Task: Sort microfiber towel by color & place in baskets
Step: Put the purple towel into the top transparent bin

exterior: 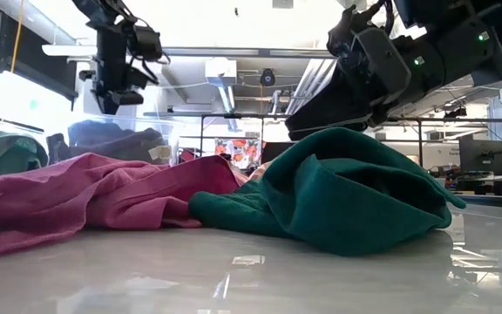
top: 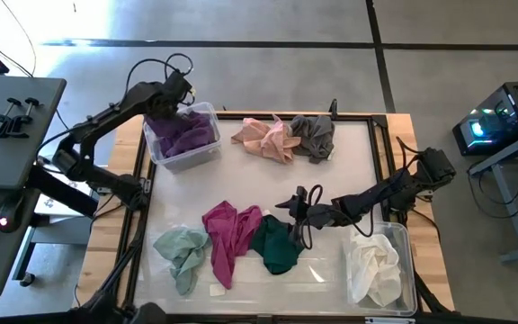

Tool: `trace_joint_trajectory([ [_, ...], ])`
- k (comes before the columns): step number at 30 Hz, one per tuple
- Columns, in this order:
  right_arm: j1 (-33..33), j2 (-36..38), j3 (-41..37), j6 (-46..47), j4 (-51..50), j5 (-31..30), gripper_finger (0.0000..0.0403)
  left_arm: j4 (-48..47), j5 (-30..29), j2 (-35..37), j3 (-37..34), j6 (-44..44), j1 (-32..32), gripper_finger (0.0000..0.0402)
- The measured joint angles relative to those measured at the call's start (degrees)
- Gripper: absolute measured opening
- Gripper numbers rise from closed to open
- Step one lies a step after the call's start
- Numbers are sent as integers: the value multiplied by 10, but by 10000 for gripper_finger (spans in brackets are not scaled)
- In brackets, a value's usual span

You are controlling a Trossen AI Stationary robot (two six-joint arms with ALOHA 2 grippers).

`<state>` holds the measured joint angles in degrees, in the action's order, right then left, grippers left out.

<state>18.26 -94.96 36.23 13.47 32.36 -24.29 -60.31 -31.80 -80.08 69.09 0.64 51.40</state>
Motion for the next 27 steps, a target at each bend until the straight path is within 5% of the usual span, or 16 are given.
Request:
trace_joint_trajectory([
  [6, 0, 0, 0, 0, 1, 3, 250, -13, 57, 12, 0, 0, -18, 0],
  [27, 2, 0, 0, -2, 1, 5, 250, -9, 77, -109, -1, 15, -51, 0],
])
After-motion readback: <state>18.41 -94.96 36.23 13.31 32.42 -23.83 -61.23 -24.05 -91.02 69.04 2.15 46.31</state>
